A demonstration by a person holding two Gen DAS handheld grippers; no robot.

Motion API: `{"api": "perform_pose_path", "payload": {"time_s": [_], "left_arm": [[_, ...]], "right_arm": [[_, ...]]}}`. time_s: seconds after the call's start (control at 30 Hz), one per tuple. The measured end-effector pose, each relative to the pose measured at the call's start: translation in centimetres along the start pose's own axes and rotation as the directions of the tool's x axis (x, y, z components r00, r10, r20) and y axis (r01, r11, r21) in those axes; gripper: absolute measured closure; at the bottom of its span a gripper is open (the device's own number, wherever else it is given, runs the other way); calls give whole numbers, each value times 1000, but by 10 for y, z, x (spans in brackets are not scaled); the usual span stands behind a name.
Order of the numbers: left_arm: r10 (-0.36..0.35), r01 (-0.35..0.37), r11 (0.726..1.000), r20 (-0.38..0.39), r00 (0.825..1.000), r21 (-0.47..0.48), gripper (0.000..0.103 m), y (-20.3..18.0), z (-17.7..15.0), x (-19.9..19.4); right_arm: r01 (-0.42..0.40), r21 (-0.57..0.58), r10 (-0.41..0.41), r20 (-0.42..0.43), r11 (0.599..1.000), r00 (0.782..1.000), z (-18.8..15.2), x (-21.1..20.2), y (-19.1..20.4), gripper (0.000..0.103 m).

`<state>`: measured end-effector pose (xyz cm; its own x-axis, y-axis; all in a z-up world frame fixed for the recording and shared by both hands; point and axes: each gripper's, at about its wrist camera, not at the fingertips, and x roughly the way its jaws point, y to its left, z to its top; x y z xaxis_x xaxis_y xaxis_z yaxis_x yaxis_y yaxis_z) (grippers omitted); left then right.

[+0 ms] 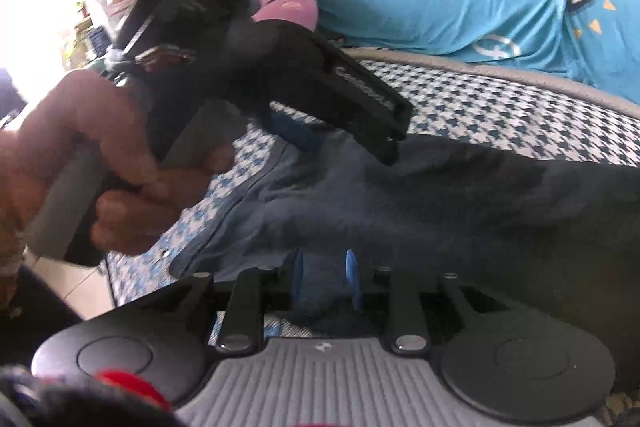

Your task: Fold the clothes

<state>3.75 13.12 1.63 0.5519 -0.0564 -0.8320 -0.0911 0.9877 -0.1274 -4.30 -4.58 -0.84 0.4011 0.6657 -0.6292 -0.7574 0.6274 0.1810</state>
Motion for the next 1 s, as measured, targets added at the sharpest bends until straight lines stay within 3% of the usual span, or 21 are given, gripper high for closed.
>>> {"api": "perform_pose_path", "payload": {"time_s": [0.33,0.63,0.83,0.93,1.0], "left_arm": [[1,-1,1000,-5,1000,-29,25,11,2,-4],[-3,3,999,-7,1000,-44,25,17,3,-6],[-1,0,998,-11,1000,-60,25,24,3,-7],[-1,0,998,-11,1000,-66,25,26,3,-7],[-3,3,998,-12,1000,-67,25,26,3,-7]], "right_arm": [[-41,-218,40,-13,975,999,-8,1,30,68],[-66,-397,62,-22,916,998,-15,9,59,62],[-51,-478,35,-43,877,998,-23,22,70,62],[-37,-478,19,-43,877,999,-25,25,70,67],[-46,-462,28,-46,886,999,-25,23,70,91]]}}
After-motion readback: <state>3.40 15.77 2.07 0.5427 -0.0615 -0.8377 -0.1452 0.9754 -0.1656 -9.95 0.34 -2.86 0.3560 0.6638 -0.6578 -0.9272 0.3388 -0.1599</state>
